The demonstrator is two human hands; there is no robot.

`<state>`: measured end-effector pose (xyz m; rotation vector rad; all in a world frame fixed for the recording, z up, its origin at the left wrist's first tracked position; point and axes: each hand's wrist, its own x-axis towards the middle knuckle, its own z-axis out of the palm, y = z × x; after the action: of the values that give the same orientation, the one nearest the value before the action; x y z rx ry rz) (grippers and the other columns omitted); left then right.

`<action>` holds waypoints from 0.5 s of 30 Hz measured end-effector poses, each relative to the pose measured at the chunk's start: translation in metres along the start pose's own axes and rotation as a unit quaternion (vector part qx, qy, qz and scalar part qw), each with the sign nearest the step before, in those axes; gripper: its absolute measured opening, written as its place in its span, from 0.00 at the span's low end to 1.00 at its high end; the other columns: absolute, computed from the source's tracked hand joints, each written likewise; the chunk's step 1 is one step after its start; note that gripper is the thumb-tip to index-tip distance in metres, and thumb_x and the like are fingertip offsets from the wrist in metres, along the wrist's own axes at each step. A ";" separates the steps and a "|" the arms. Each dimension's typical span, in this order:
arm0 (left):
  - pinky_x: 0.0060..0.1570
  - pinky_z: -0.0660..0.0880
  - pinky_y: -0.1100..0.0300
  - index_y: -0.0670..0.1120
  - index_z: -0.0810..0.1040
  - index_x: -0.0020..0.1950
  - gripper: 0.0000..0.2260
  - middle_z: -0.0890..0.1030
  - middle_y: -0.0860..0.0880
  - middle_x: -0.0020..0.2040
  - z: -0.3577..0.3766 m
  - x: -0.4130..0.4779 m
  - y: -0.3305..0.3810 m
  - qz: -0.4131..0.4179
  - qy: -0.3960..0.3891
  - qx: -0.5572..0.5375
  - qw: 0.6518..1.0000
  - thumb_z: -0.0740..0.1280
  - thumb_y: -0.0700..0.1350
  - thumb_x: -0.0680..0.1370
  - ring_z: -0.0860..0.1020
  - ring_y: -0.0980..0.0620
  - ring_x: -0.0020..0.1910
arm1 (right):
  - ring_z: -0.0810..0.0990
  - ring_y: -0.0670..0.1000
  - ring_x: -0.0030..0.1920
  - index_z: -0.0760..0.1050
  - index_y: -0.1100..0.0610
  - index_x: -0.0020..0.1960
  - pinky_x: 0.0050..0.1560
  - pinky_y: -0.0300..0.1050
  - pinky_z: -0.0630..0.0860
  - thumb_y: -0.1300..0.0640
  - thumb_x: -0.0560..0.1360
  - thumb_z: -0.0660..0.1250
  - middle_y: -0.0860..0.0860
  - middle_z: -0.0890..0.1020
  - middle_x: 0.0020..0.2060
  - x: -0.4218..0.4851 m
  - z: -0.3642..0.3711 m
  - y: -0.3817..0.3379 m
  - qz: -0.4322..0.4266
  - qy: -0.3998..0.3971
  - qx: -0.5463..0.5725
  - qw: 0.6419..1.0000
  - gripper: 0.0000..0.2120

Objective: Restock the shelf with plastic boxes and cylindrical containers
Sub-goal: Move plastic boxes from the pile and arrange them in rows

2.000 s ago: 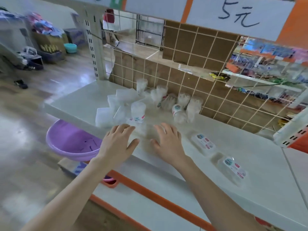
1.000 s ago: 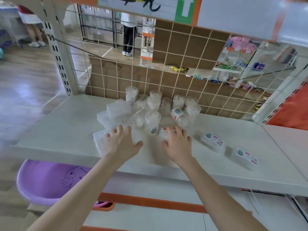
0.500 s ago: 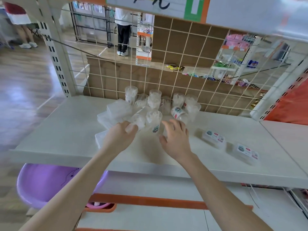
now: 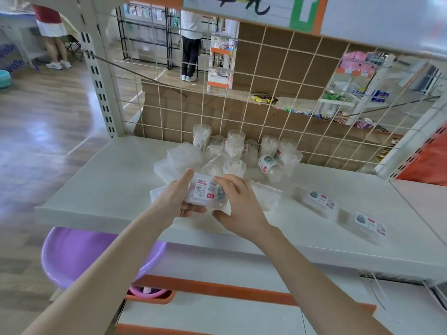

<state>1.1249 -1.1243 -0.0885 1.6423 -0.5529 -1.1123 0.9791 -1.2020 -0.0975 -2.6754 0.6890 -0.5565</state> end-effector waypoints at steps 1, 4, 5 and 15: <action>0.30 0.66 0.61 0.50 0.79 0.43 0.23 0.84 0.51 0.33 0.001 0.000 0.000 0.004 -0.004 -0.001 1.000 0.49 0.61 0.79 0.82 0.53 0.30 | 0.65 0.57 0.66 0.64 0.58 0.70 0.64 0.51 0.64 0.58 0.68 0.71 0.55 0.68 0.65 0.000 0.000 0.000 0.002 0.006 0.005 1.000 0.32; 0.30 0.67 0.63 0.50 0.78 0.45 0.18 0.83 0.52 0.34 0.003 -0.003 0.001 0.023 -0.019 -0.024 0.999 0.53 0.58 0.79 0.81 0.55 0.30 | 0.67 0.56 0.64 0.66 0.60 0.69 0.63 0.50 0.66 0.59 0.67 0.72 0.56 0.70 0.63 -0.002 -0.002 0.001 0.023 0.039 0.025 0.999 0.32; 0.29 0.67 0.64 0.49 0.78 0.46 0.15 0.83 0.52 0.35 0.005 -0.004 0.001 0.036 -0.022 -0.034 0.999 0.56 0.56 0.79 0.81 0.55 0.31 | 0.67 0.56 0.63 0.67 0.60 0.68 0.62 0.47 0.66 0.59 0.67 0.73 0.56 0.71 0.62 -0.002 -0.002 0.001 0.035 0.053 0.033 0.997 0.32; 0.38 0.71 0.65 0.45 0.76 0.53 0.09 0.81 0.49 0.44 0.028 -0.012 -0.004 0.158 0.114 -0.084 0.977 0.69 0.43 0.74 0.77 0.54 0.41 | 0.69 0.56 0.60 0.66 0.60 0.68 0.56 0.35 0.60 0.57 0.69 0.72 0.57 0.73 0.59 -0.015 -0.001 0.003 0.039 0.077 0.070 0.994 0.30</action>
<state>1.0942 -1.1267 -0.0884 1.4506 -0.5329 -0.7063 0.9653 -1.1964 -0.1023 -2.4836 0.7616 -0.7671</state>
